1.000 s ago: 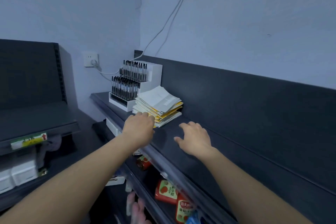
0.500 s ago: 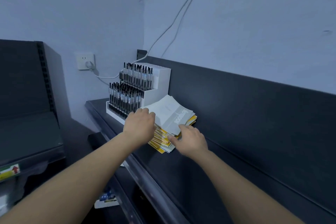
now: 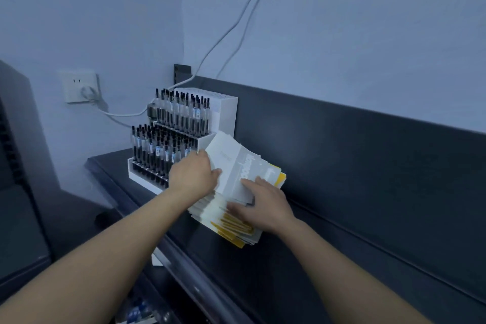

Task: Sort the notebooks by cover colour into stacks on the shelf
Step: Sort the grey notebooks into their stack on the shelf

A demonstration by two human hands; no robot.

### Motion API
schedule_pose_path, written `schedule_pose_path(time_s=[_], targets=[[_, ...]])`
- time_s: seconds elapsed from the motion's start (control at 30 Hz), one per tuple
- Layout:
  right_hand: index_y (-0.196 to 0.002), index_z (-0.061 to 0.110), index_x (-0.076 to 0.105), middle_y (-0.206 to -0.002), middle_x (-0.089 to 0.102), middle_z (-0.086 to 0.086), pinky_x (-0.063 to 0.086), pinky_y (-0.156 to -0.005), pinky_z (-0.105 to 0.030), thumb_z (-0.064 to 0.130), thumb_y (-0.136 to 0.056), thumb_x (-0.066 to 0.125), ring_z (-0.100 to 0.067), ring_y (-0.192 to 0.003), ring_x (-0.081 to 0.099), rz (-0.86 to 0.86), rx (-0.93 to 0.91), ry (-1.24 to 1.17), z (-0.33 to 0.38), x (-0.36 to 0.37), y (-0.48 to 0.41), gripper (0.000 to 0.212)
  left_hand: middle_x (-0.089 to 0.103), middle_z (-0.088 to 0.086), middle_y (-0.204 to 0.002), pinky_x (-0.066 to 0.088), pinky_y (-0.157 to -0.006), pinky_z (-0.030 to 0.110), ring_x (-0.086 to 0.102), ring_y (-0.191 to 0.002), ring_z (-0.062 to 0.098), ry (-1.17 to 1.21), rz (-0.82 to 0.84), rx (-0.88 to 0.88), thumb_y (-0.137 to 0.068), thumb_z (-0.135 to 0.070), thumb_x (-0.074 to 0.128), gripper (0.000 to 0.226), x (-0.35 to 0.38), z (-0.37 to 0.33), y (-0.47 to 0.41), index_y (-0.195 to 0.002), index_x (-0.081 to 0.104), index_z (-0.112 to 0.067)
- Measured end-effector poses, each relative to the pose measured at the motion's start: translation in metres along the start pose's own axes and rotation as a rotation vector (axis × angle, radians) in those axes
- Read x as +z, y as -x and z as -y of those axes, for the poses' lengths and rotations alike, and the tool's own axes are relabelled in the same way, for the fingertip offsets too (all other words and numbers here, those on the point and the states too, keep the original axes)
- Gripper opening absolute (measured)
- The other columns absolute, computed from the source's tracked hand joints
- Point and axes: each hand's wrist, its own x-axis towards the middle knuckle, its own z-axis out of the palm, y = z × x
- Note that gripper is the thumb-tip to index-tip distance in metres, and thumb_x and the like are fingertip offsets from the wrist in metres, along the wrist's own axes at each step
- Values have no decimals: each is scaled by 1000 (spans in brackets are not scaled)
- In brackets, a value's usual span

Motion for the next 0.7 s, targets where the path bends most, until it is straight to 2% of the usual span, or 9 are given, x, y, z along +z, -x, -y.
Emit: schedule_pose_path(time_s=[0.07, 0.13, 0.2, 0.3, 0.37, 0.47, 0.57, 0.63, 0.7], targets=[[-141, 26, 41, -142, 43, -5, 31, -108, -36, 64, -83, 55, -24, -135, 35, -1, -32, -46, 3, -3, 1, 71, 56, 13, -117, 49, -75, 39, 59, -102, 32, 42, -46, -19, -94, -45, 50, 47, 0, 6, -3, -119, 48, -6], [-144, 27, 37, -149, 38, -2, 28, -110, -35, 67, -81, 56, -21, -138, 32, -5, -26, -112, 3, -4, 3, 77, 59, 12, -112, 48, -72, 37, 60, -98, 30, 73, -74, -22, -93, -43, 52, 43, -1, 10, -4, -115, 50, -7], [-134, 25, 41, -137, 48, -1, 33, -106, -42, 78, -72, 53, -24, -128, 42, -92, 26, -60, 3, -1, 4, 83, 60, 10, -109, 47, -68, 35, 60, -96, 29, 96, -78, -21, -92, -43, 54, 41, -1, 11, -4, -112, 51, -8], [-109, 21, 44, -111, 59, -2, 40, -95, -44, 83, -66, 49, -27, -107, 53, -158, 116, 25, 7, 4, 5, 75, 57, 9, -112, 50, -70, 37, 60, -98, 29, 126, -65, -20, -91, -44, 55, 43, 0, 7, -1, -113, 52, -8], [-107, 23, 41, -107, 61, -2, 45, -88, -44, 80, -67, 51, -29, -101, 56, -143, 86, -31, 7, 6, 4, 71, 55, 10, -115, 50, -72, 38, 59, -101, 30, 131, -63, -19, -91, -44, 54, 44, 1, 5, 2, -115, 51, -8], [-116, 28, 38, -106, 61, 1, 50, -79, -40, 74, -67, 54, -26, -99, 58, -102, 26, -161, 5, 5, 6, 69, 54, 11, -116, 48, -71, 38, 59, -100, 31, 144, -86, -37, -93, -44, 52, 43, 0, 5, 5, -116, 50, -8], [-123, 28, 47, -108, 64, 6, 48, -80, -34, 59, -81, 60, -20, -101, 58, -113, -23, -228, 2, 0, 10, 54, 58, 9, -111, 49, -68, 37, 60, -96, 30, 173, -120, -50, -93, -43, 52, 40, -2, 7, 7, -114, 53, -9], [-109, 26, 57, -91, 65, 12, 46, -69, -30, 53, -85, 60, -14, -88, 60, -182, -62, -256, 0, -4, 12, 36, 61, 7, -106, 48, -63, 35, 61, -91, 27, 197, -136, -65, -92, -41, 54, 35, -5, 9, 9, -110, 55, -11], [-92, 26, 60, -75, 59, 14, 40, -60, -26, 53, -86, 60, -12, -74, 55, -249, -64, -243, 0, -7, 14, 28, 62, 6, -101, 45, -61, 33, 59, -86, 25, 223, -141, -79, -92, -39, 56, 32, -8, 9, 10, -108, 56, -11]])
